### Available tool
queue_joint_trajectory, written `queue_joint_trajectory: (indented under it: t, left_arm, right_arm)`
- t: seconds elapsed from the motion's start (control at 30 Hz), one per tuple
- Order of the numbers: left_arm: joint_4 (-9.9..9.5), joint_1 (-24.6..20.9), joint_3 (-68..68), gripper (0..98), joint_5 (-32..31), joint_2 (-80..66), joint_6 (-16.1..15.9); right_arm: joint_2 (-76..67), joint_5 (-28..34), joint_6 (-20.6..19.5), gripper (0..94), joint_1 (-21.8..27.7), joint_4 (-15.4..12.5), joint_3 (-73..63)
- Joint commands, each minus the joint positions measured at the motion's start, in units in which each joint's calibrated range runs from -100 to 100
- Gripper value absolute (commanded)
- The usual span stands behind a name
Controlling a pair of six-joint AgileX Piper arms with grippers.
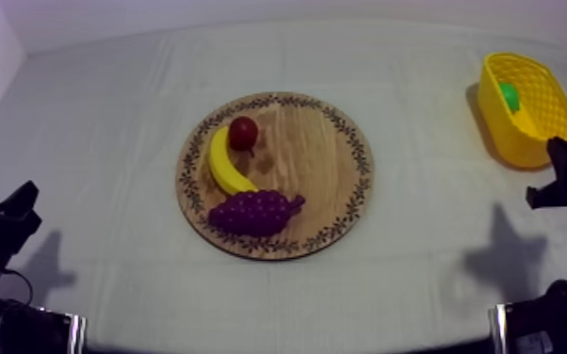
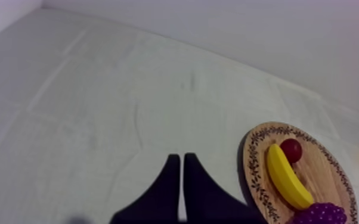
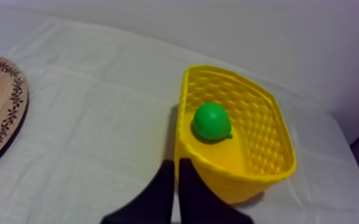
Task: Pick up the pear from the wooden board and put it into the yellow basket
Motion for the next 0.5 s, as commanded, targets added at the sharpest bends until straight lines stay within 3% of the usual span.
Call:
queue_joint_trajectory:
  t: [0.0, 0.1, 0.23, 0.37, 0.47]
  left_arm:
    - [-0.02, 0.0, 0.0, 0.1, 0.0, 0.0, 0.0]
    - [-0.02, 0.0, 0.0, 0.1, 0.0, 0.0, 0.0]
    - [-0.02, 0.0, 0.0, 0.1, 0.0, 0.0, 0.0]
    - [-0.02, 0.0, 0.0, 0.1, 0.0, 0.0, 0.0]
    - [-0.02, 0.0, 0.0, 0.1, 0.0, 0.0, 0.0]
  right_arm:
    - [-5.6, 4.3, -6.0, 0.2, -0.4, 5.2, 0.2]
    - [-10.8, 10.8, -14.0, 0.2, -1.9, 12.2, 0.6]
    - [-15.3, 17.4, -20.7, 0.2, -3.4, 18.2, 1.2]
    - [-16.3, 21.1, -24.8, 0.3, -4.0, 21.8, 1.5]
    - [-16.6, 21.8, -25.5, 0.9, -4.1, 23.1, 2.2]
